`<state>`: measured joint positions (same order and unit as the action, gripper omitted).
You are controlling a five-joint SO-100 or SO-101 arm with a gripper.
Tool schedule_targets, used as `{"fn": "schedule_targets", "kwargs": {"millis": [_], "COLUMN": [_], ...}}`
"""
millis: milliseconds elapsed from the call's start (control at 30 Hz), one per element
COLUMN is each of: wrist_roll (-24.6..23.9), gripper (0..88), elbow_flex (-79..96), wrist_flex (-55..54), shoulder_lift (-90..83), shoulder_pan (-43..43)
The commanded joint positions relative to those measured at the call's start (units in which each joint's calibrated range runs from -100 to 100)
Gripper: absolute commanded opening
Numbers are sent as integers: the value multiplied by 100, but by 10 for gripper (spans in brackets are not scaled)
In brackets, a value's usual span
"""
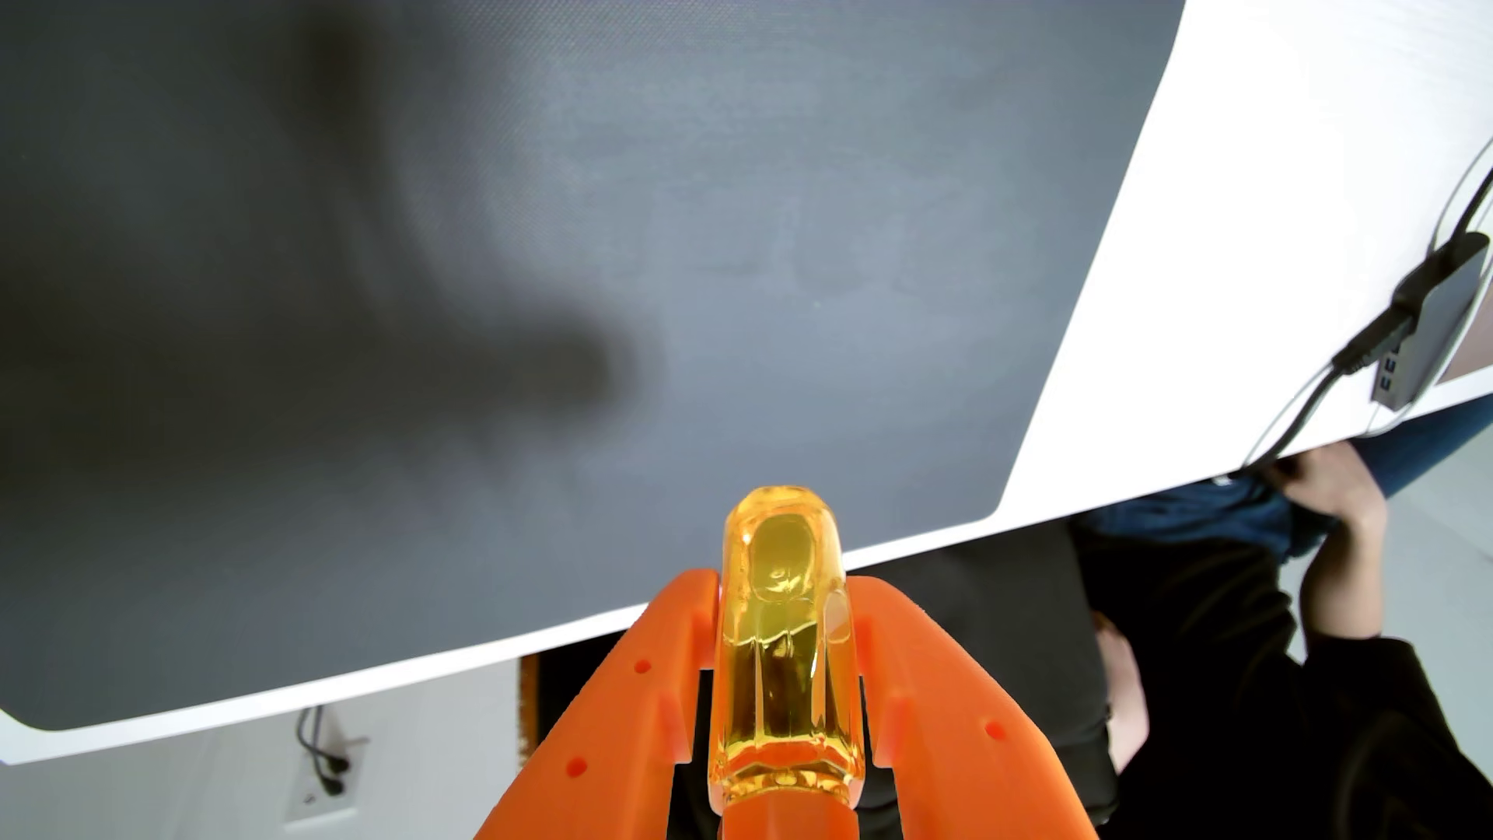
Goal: Grab the eyedrops
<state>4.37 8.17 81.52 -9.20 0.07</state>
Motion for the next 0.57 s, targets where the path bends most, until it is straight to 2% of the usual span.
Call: {"fn": "schedule_targets", "kwargs": {"millis": [0,533], "wrist_roll": [-10,16], "gripper": [5,6], "elbow_flex": [-47,-20], "wrist_flex": [-82,-99], "shoulder_lift": [-265,-265], "shoulder_pan": [-16,-24]}}
